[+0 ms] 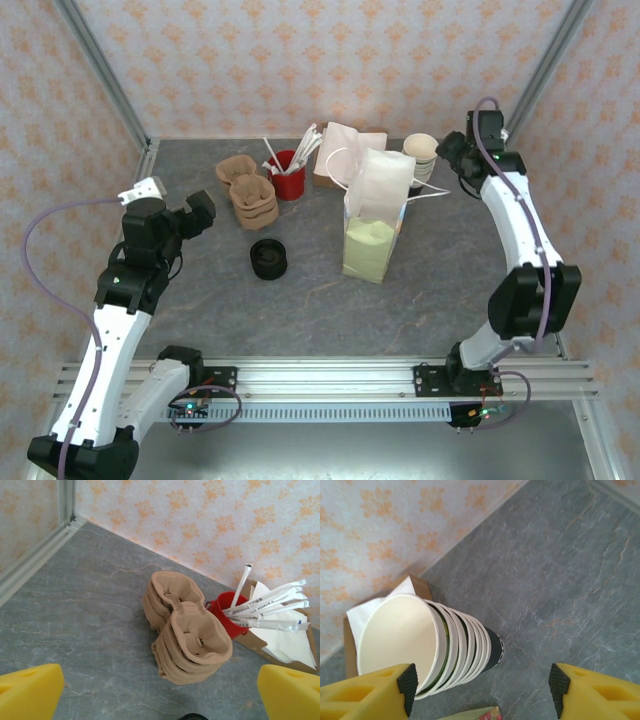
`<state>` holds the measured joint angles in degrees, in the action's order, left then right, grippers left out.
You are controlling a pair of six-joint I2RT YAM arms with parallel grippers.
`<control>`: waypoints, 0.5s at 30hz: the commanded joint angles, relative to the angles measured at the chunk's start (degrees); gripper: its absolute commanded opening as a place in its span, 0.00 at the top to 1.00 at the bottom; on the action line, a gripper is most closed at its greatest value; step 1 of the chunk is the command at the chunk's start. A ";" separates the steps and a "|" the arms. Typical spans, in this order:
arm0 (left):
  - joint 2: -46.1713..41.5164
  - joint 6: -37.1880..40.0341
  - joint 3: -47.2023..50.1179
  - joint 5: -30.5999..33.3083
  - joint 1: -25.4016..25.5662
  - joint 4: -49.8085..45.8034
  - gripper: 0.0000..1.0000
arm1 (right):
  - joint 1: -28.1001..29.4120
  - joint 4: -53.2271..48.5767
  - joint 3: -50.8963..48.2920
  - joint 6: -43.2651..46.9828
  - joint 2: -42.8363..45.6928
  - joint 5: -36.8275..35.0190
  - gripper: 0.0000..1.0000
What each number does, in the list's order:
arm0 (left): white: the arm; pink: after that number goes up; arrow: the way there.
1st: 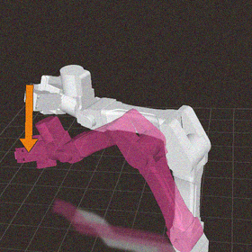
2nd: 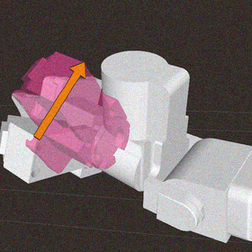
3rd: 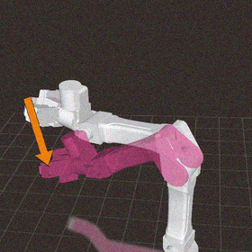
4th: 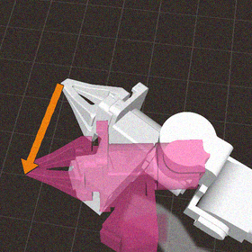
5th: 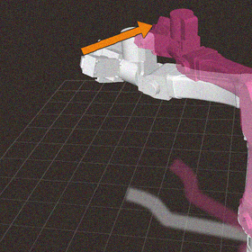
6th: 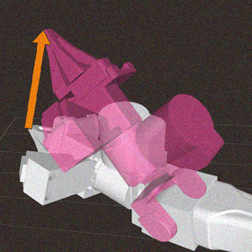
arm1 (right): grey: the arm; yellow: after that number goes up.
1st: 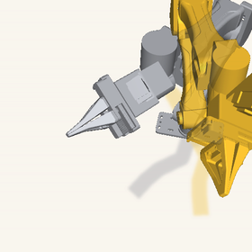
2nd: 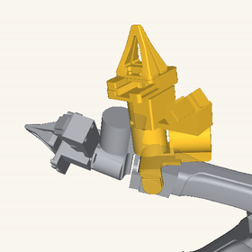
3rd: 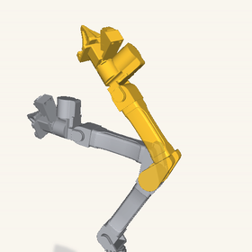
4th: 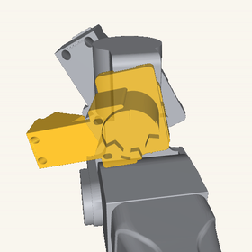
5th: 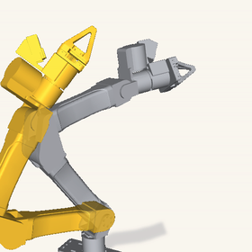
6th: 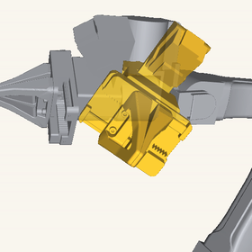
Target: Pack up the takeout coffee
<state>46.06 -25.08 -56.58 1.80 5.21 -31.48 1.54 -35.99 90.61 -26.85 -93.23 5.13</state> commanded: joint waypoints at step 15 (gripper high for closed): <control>0.25 0.43 -2.95 -4.00 -0.12 -4.05 0.00 | 4.17 -8.23 16.33 2.22 -13.71 -3.37 0.47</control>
<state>46.87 -25.06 -57.39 -1.54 5.23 -33.69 5.65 -41.80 104.49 -25.36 -105.86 3.95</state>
